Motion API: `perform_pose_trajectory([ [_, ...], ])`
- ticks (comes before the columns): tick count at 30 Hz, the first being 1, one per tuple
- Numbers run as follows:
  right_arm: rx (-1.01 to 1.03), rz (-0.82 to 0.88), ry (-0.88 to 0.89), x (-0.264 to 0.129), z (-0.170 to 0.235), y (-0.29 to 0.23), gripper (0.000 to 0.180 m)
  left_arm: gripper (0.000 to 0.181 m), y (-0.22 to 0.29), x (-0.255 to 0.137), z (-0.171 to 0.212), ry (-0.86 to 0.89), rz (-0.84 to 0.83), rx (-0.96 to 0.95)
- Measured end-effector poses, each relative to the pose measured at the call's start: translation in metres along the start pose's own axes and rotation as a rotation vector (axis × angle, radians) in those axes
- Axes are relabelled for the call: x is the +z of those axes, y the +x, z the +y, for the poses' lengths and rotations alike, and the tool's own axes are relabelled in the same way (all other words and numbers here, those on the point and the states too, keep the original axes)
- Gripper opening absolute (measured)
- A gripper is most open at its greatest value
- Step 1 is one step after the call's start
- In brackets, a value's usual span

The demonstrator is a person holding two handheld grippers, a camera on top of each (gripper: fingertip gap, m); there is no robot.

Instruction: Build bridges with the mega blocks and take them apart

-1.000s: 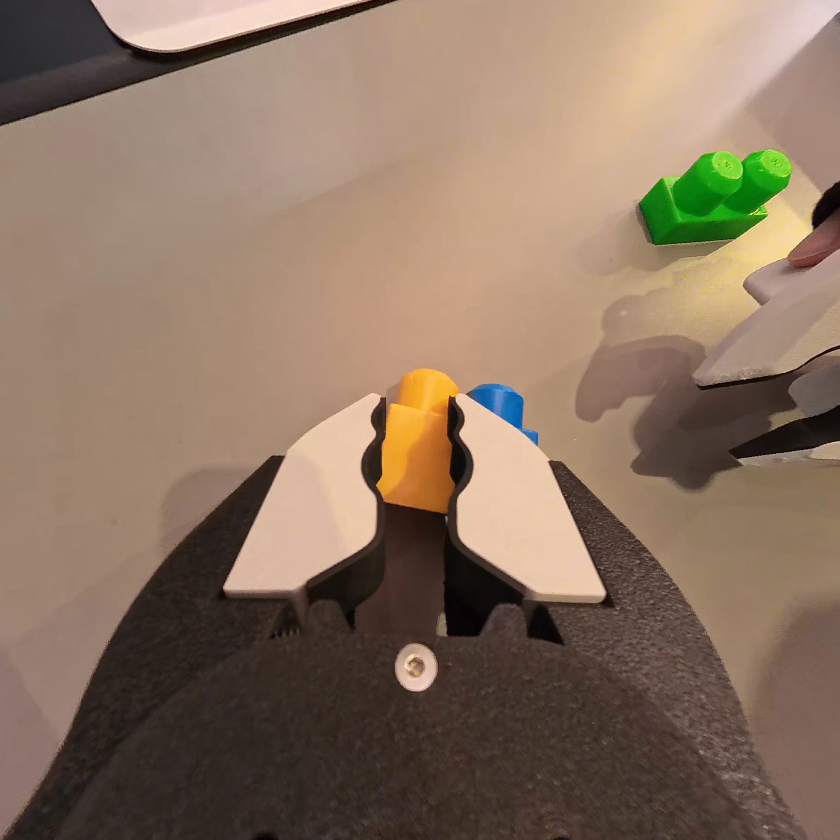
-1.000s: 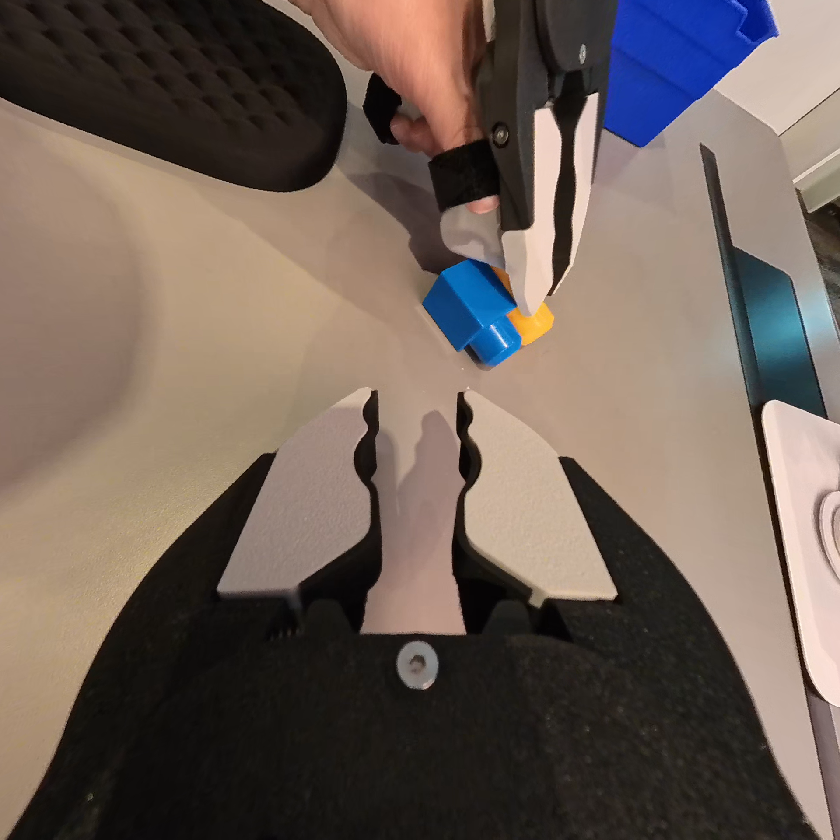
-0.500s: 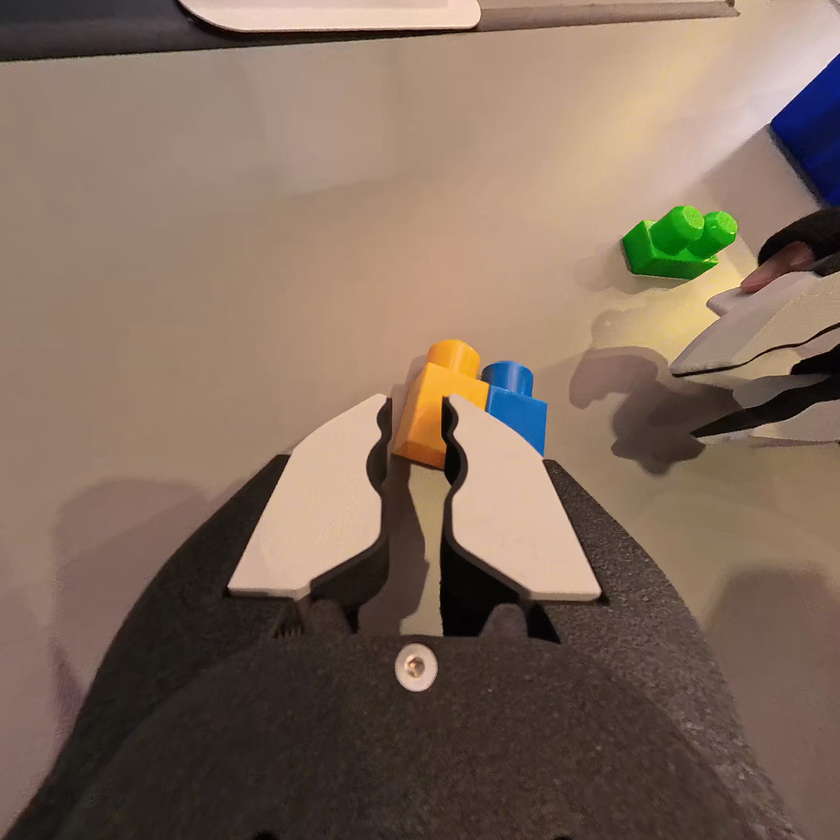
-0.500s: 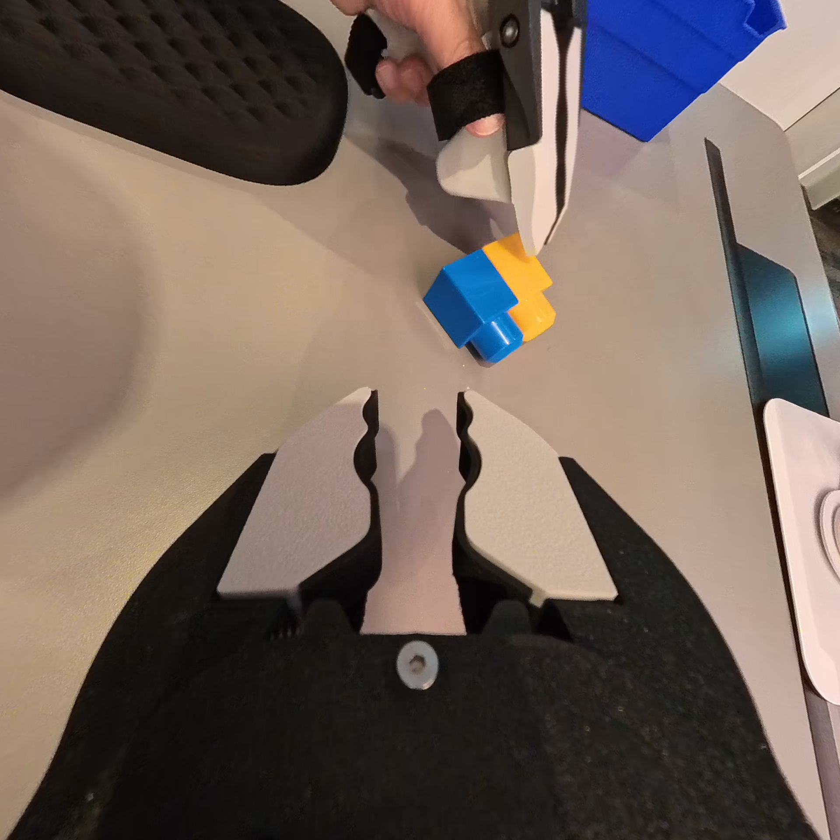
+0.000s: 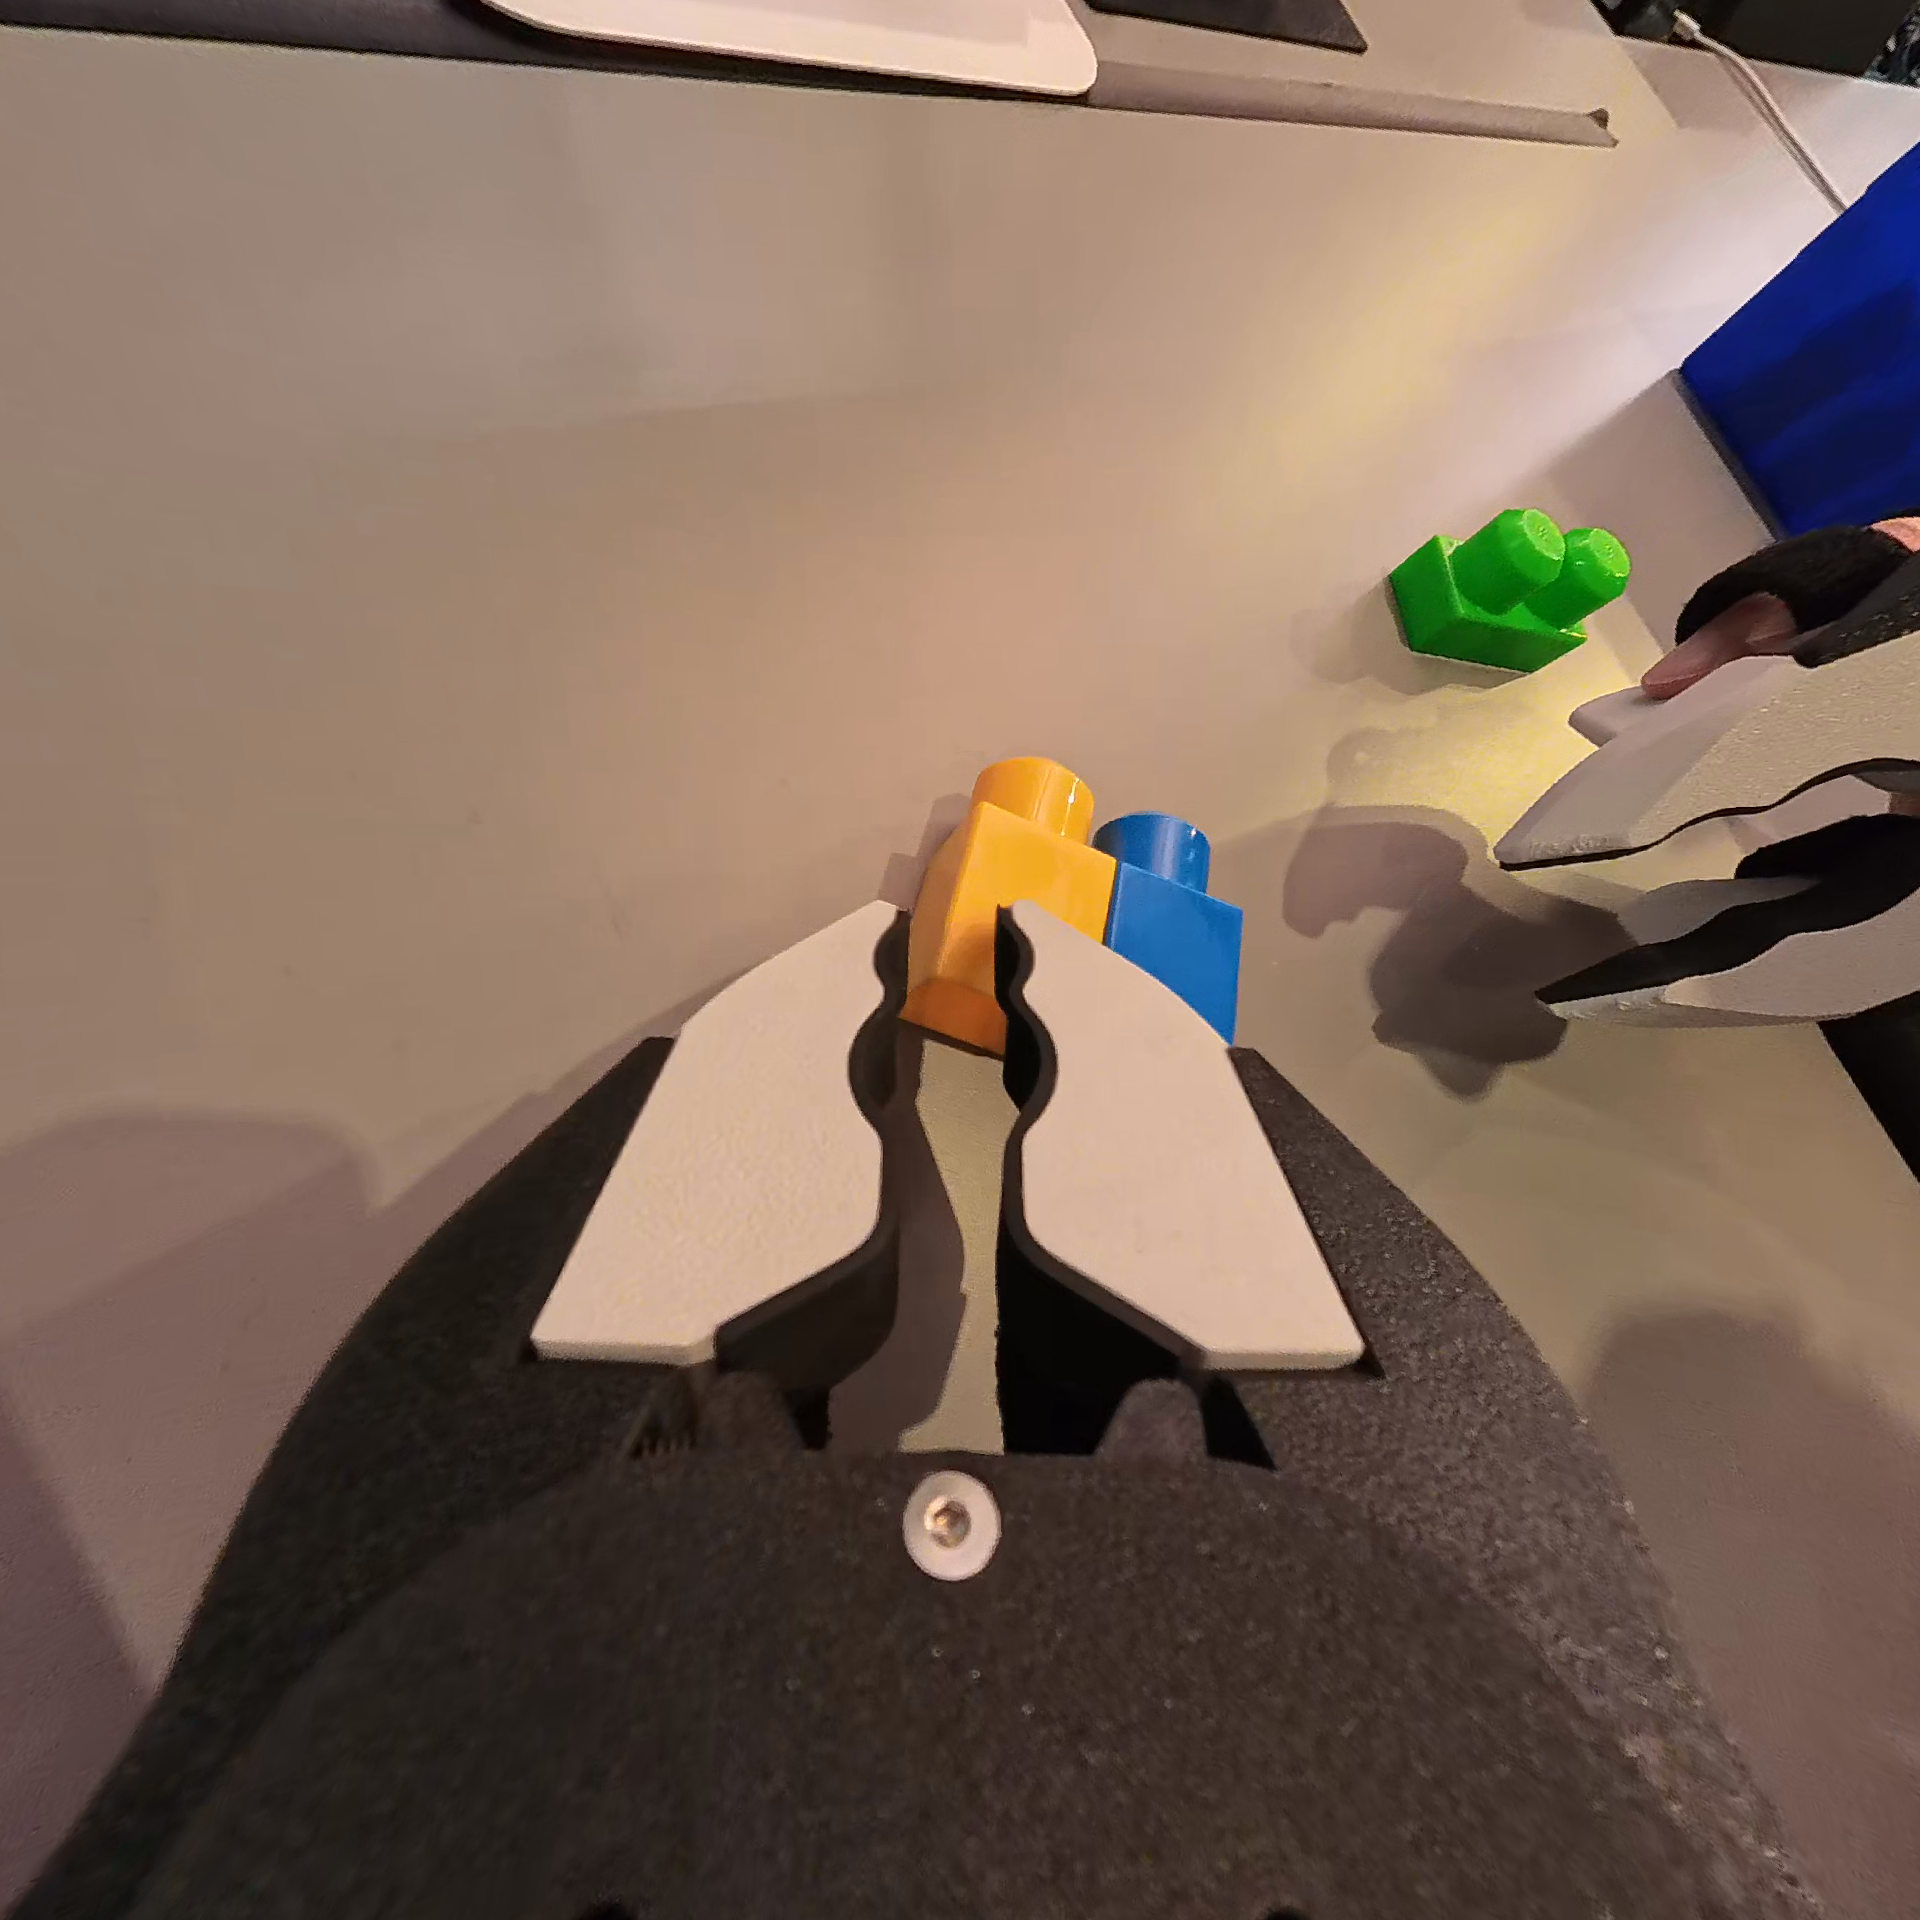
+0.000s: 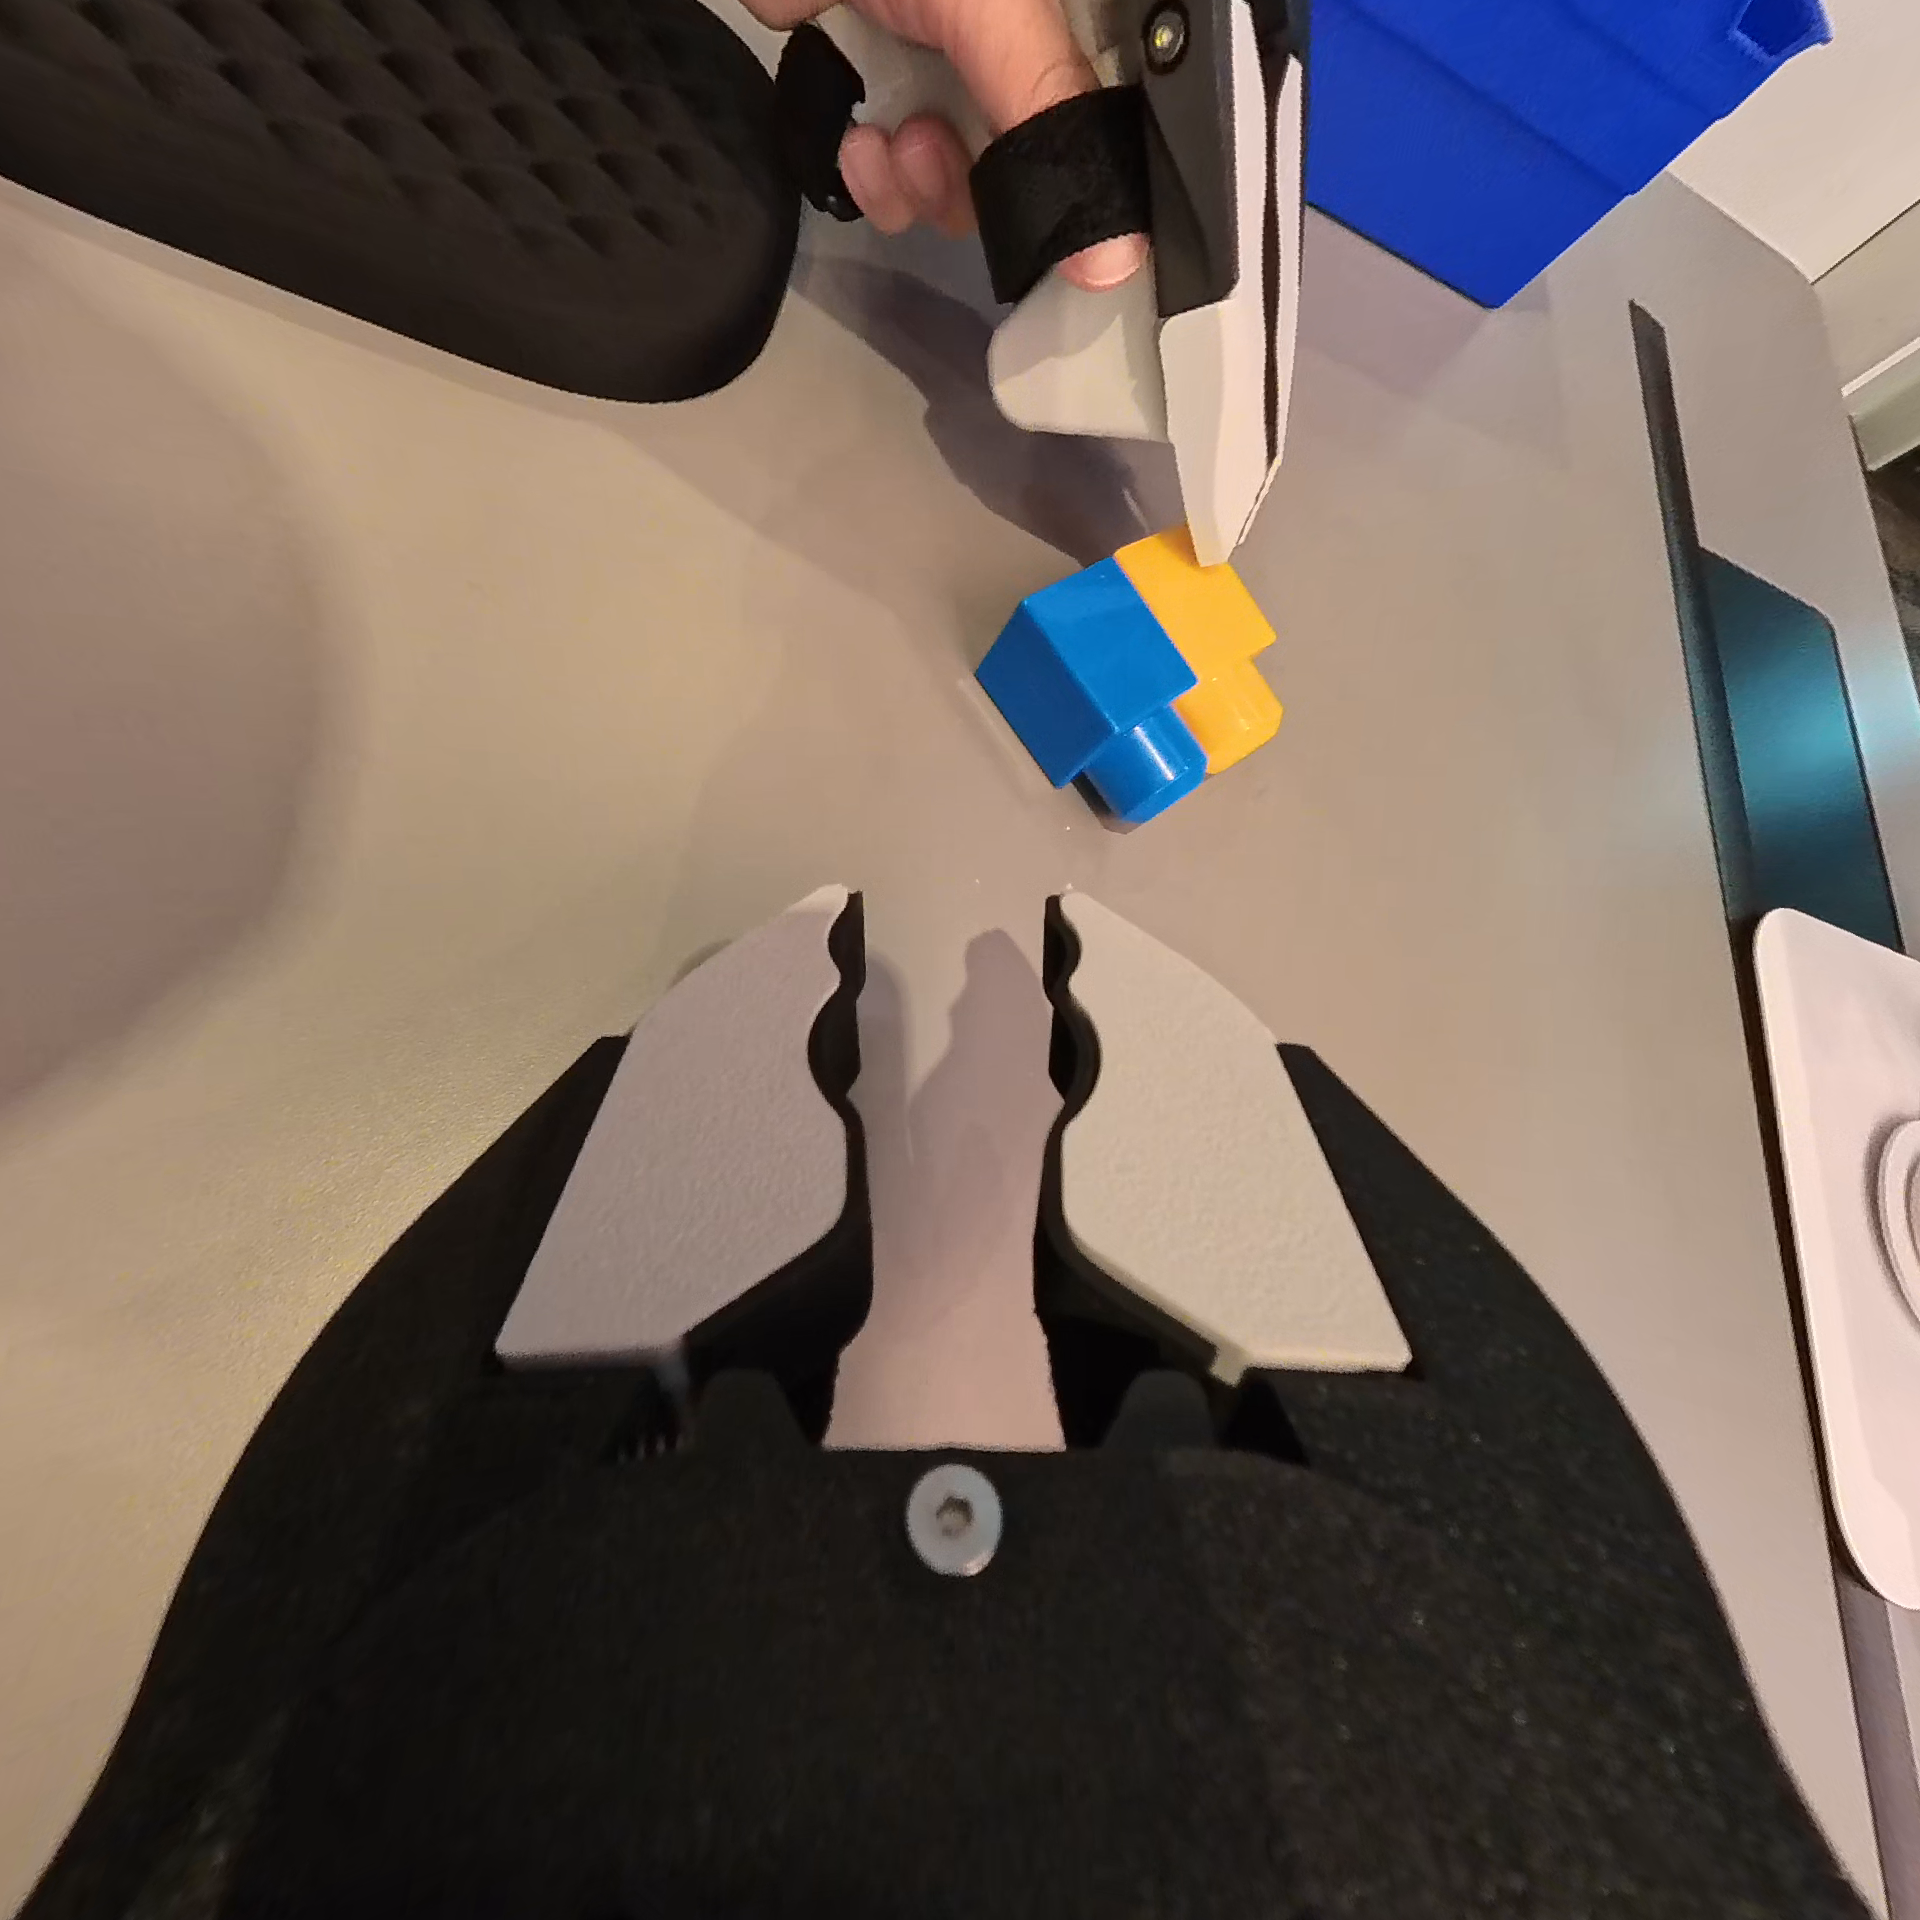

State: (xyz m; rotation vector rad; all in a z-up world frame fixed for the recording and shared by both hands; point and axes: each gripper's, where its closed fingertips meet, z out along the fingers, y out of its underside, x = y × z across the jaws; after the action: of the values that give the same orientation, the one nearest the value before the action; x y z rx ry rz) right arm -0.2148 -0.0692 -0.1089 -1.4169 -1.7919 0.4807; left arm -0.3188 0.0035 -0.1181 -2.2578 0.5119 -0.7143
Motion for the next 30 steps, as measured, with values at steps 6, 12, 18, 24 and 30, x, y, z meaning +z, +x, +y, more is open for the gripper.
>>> perform_pose_trajectory([
  [6, 0.001, -0.001, -0.007, 0.001, 0.002, 0.000, 0.032, 0.015, 0.004, 0.002, 0.002, -0.001, 0.024, -0.004],
  [12, -0.006, -0.002, -0.019, 0.002, 0.004, -0.001, 0.033, 0.015, 0.006, 0.003, 0.002, 0.003, 0.036, -0.009],
  [18, -0.006, -0.004, -0.022, 0.002, 0.004, -0.001, 0.033, 0.015, 0.004, 0.001, 0.000, 0.027, 0.031, -0.026],
  [24, -0.006, -0.003, -0.022, 0.001, 0.004, -0.001, 0.033, 0.022, 0.016, -0.014, -0.019, 0.111, 0.107, -0.026],
  [30, -0.008, -0.006, -0.021, 0.001, 0.004, -0.001, 0.033, 0.016, -0.010, -0.018, -0.005, 0.026, -0.103, 0.138],
])
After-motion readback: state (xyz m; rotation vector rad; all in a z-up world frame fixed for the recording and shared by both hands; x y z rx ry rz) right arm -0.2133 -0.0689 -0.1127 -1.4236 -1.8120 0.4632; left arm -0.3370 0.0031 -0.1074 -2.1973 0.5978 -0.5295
